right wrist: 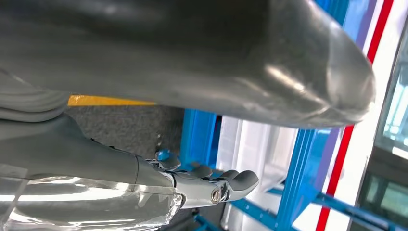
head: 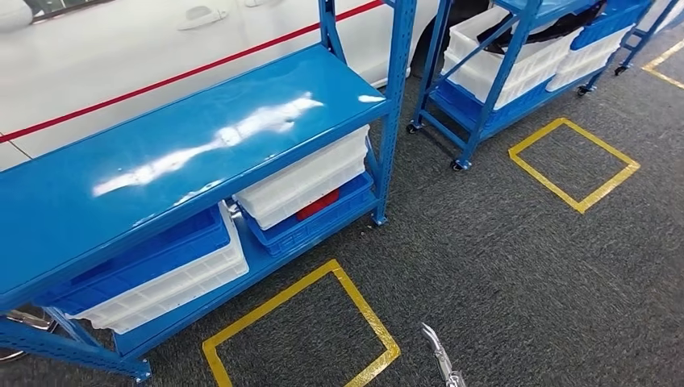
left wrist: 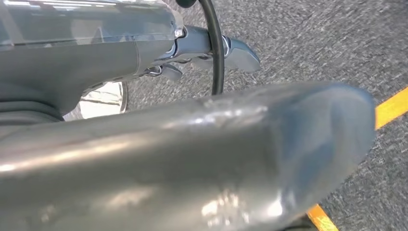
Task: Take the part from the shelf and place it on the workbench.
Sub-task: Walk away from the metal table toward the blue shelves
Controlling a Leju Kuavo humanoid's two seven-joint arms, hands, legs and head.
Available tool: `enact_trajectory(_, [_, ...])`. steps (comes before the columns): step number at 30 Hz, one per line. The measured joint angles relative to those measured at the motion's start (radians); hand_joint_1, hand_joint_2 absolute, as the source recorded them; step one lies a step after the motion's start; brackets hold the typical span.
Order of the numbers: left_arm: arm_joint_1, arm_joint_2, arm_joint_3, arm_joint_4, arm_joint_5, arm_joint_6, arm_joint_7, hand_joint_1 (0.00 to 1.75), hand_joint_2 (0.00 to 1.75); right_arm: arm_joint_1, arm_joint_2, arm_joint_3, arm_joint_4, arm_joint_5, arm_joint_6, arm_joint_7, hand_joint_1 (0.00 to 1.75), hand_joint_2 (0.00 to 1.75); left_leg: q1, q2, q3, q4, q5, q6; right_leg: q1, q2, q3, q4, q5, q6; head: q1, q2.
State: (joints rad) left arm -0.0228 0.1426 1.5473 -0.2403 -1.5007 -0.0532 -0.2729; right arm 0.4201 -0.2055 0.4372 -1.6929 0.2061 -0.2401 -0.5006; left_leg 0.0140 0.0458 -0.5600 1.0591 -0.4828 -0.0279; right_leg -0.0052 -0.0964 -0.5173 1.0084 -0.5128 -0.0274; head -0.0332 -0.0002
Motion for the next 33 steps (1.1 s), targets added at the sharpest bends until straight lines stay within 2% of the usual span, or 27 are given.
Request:
enact_trajectory(1, [-0.001, 0.0, 0.0, 0.0, 0.0, 0.0, 0.001, 0.0, 0.0, 0.0, 0.001, 0.0, 0.002, 0.0, 0.001, 0.0, 0.0, 0.0, -0.003, 0.012, 0.018, -0.035, 0.009, 0.007, 0.002, -0.009, 0.003, 0.001, -0.002, 0.004, 0.001, 0.0])
enact_trajectory(2, [-0.001, 0.0, 0.0, 0.0, -0.001, 0.0, 0.002, 0.0, 0.0, 0.0, 0.001, 0.0, 0.004, -0.001, 0.003, 0.0, 0.0, 0.0, -0.007, 0.012, 0.02, -0.046, 0.008, 0.014, 0.004, -0.017, 0.005, 0.001, -0.004, 0.009, 0.003, 0.0])
enact_trajectory(4, [0.004, 0.0, 0.0, 0.0, -0.001, 0.0, 0.003, 0.0, 0.0, -0.002, 0.001, 0.0, 0.006, -0.002, 0.005, 0.0, 0.0, 0.0, -0.006, -0.008, 0.017, -0.05, 0.012, 0.026, 0.004, -0.028, 0.01, 0.001, -0.007, 0.019, 0.004, 0.0])
enact_trajectory(5, [0.006, 0.0, 0.0, 0.0, -0.001, 0.0, 0.004, 0.0, 0.0, -0.002, 0.001, 0.0, 0.007, -0.003, 0.005, 0.0, 0.0, 0.0, -0.004, -0.018, 0.019, -0.054, 0.016, 0.032, 0.002, -0.013, 0.009, 0.01, -0.016, 0.024, 0.006, 0.0])
enact_trajectory(6, [0.006, 0.0, 0.0, 0.0, -0.001, 0.0, 0.005, 0.0, 0.0, -0.002, 0.001, 0.0, 0.008, -0.004, 0.006, 0.0, 0.0, 0.0, -0.001, -0.027, 0.02, -0.059, 0.02, 0.039, 0.001, 0.014, -0.001, 0.034, -0.034, 0.03, 0.007, 0.0])
enact_trajectory(8, [0.001, 0.0, 0.0, 0.0, -0.001, -0.002, 0.005, 0.0, 0.0, -0.002, 0.001, 0.0, 0.011, -0.005, 0.009, 0.0, 0.0, 0.0, 0.001, -0.045, 0.019, -0.062, 0.027, 0.049, -0.003, 0.074, -0.05, 0.139, -0.095, 0.036, 0.012, 0.0])
enact_trajectory(9, [-0.001, 0.0, 0.0, 0.0, -0.001, -0.003, 0.005, 0.0, 0.0, -0.002, 0.001, 0.0, 0.012, -0.006, 0.01, 0.001, 0.0, 0.0, 0.0, -0.052, 0.017, -0.062, 0.028, 0.052, -0.004, 0.087, -0.076, 0.19, -0.122, 0.037, 0.014, 0.0])
enact_trajectory(11, [-0.003, -0.001, 0.0, 0.0, -0.001, -0.003, 0.005, 0.0, 0.0, -0.001, 0.001, 0.0, 0.013, -0.007, 0.013, 0.002, 0.0, 0.0, 0.0, -0.059, 0.015, -0.062, 0.029, 0.053, -0.004, 0.093, -0.101, 0.239, -0.143, 0.038, 0.014, 0.0])
enact_trajectory(13, [-0.003, -0.001, 0.0, 0.0, -0.001, -0.003, 0.005, 0.0, 0.0, -0.001, 0.001, 0.0, 0.013, -0.007, 0.013, 0.002, 0.0, 0.0, 0.0, -0.06, 0.015, -0.062, 0.029, 0.053, -0.004, 0.093, -0.104, 0.245, -0.145, 0.038, 0.014, 0.0])
enact_trajectory(14, [-0.003, -0.001, 0.0, 0.0, -0.001, -0.003, 0.006, 0.0, 0.0, -0.001, 0.001, 0.0, 0.014, -0.007, 0.014, 0.003, 0.0, 0.0, 0.0, -0.065, 0.014, -0.062, 0.029, 0.053, -0.004, 0.093, -0.115, 0.265, -0.148, 0.039, 0.014, 0.0])
enact_trajectory(15, [-0.002, -0.001, 0.0, 0.0, -0.001, -0.003, 0.006, 0.0, 0.0, -0.001, 0.001, 0.0, 0.016, -0.007, 0.015, 0.005, 0.0, 0.0, 0.0, -0.073, 0.014, -0.062, 0.029, 0.053, -0.004, 0.094, -0.126, 0.283, -0.147, 0.039, 0.014, 0.0])
enact_trajectory(16, [-0.001, -0.002, 0.0, 0.0, -0.001, -0.003, 0.007, 0.0, 0.0, -0.002, 0.001, 0.0, 0.018, -0.009, 0.017, 0.007, 0.0, 0.0, 0.0, -0.087, 0.015, -0.061, 0.029, 0.053, -0.006, 0.095, -0.125, 0.272, -0.123, 0.039, 0.014, 0.0])
enact_trajectory(19, [-0.003, -0.004, 0.0, 0.0, -0.002, -0.002, 0.013, 0.0, 0.0, -0.003, 0.002, 0.0, 0.034, -0.018, 0.023, 0.021, 0.0, 0.0, -0.002, -0.156, 0.008, -0.048, 0.026, 0.034, -0.012, 0.152, -0.043, 0.062, -0.003, 0.031, 0.015, 0.0])
enact_trajectory(20, [-0.003, -0.004, 0.0, 0.0, -0.003, -0.001, 0.014, 0.0, 0.0, -0.004, 0.002, 0.0, 0.041, -0.023, 0.026, 0.025, 0.0, 0.0, -0.001, -0.174, 0.002, -0.047, 0.027, 0.024, -0.011, 0.163, -0.025, 0.016, 0.013, 0.026, 0.015, 0.0])
enact_trajectory(21, [0.0, -0.004, 0.0, 0.0, -0.003, 0.0, 0.015, 0.0, 0.0, -0.006, 0.003, 0.0, 0.048, -0.026, 0.029, 0.029, 0.0, 0.0, 0.001, -0.182, -0.001, -0.048, 0.028, 0.017, -0.012, 0.151, -0.024, 0.014, 0.016, 0.019, 0.016, 0.0])
enact_trajectory(22, [0.002, -0.004, 0.0, 0.0, -0.004, 0.0, 0.015, 0.0, 0.0, -0.01, 0.004, 0.001, 0.057, -0.031, 0.033, 0.031, 0.0, 0.0, 0.002, -0.171, -0.005, -0.042, 0.024, 0.011, -0.012, 0.139, -0.022, 0.009, 0.018, 0.012, 0.015, 0.0])
enact_trajectory(23, [0.003, -0.003, 0.0, 0.0, -0.005, 0.0, 0.015, 0.0, 0.0, -0.014, 0.007, 0.003, 0.068, -0.036, 0.039, 0.033, 0.0, 0.0, 0.002, -0.148, -0.015, -0.022, 0.009, 0.007, -0.014, 0.126, -0.02, 0.004, 0.021, 0.004, 0.012, 0.0])
enact_trajectory(25, [-0.002, -0.003, 0.0, 0.001, -0.006, 0.0, 0.015, 0.0, 0.0, -0.022, 0.017, 0.013, 0.101, -0.052, 0.055, 0.036, 0.0, 0.0, 0.001, -0.086, -0.061, 0.079, -0.05, 0.001, -0.012, 0.098, -0.018, -0.002, 0.022, -0.007, 0.005, 0.0])
enact_trajectory(26, [-0.006, -0.003, 0.0, 0.001, -0.007, 0.0, 0.015, 0.0, 0.0, -0.027, 0.024, 0.021, 0.123, -0.061, 0.064, 0.036, 0.0, 0.0, 0.001, -0.068, -0.093, 0.147, -0.083, -0.003, -0.01, 0.083, -0.019, -0.001, 0.021, -0.01, 0.002, 0.0])
enact_trajectory(27, [-0.007, -0.003, 0.0, 0.001, -0.008, 0.0, 0.015, 0.0, 0.0, -0.033, 0.031, 0.031, 0.149, -0.071, 0.071, 0.036, 0.0, 0.0, 0.003, -0.059, -0.118, 0.203, -0.104, -0.006, -0.008, 0.068, -0.019, -0.001, 0.021, -0.011, 0.002, 0.0])
enact_trajectory(28, [-0.006, -0.003, 0.0, 0.001, -0.008, 0.0, 0.015, 0.0, 0.0, -0.041, 0.038, 0.041, 0.178, -0.079, 0.075, 0.035, 0.0, 0.0, 0.004, -0.055, -0.129, 0.23, -0.108, -0.008, -0.007, 0.054, -0.019, -0.001, 0.02, -0.011, 0.002, 0.0])
enact_trajectory(29, [-0.004, -0.003, 0.0, 0.001, -0.009, 0.0, 0.015, 0.0, 0.0, -0.051, 0.046, 0.052, 0.207, -0.087, 0.077, 0.033, 0.0, 0.0, 0.005, -0.052, -0.12, 0.217, -0.091, -0.009, -0.006, 0.041, -0.019, -0.001, 0.018, -0.011, 0.002, 0.0])
enact_trajectory(30, [-0.003, -0.002, 0.0, 0.001, -0.009, 0.0, 0.015, 0.0, 0.0, -0.062, 0.055, 0.062, 0.237, -0.095, 0.077, 0.033, 0.0, 0.0, 0.005, -0.044, -0.091, 0.164, -0.06, -0.009, -0.005, 0.029, -0.016, 0.0, 0.017, -0.01, 0.001, 0.0])
enact_trajectory(31, [-0.002, -0.002, 0.0, 0.001, -0.01, 0.0, 0.015, 0.0, 0.0, -0.076, 0.066, 0.073, 0.271, -0.099, 0.075, 0.034, 0.0, 0.0, 0.005, -0.025, -0.05, 0.088, -0.027, -0.006, -0.005, 0.018, -0.013, 0.0, 0.014, -0.008, 0.001, 0.0])
enact_trajectory(33, [-0.005, 0.0, 0.0, 0.001, -0.014, 0.0, 0.014, 0.0, 0.0, -0.119, 0.095, 0.091, 0.371, -0.118, 0.069, 0.032, 0.0, 0.0, -0.001, 0.008, 0.01, -0.028, 0.011, 0.005, 0.0, -0.001, -0.007, 0.001, 0.01, 0.0, 0.001, 0.0])
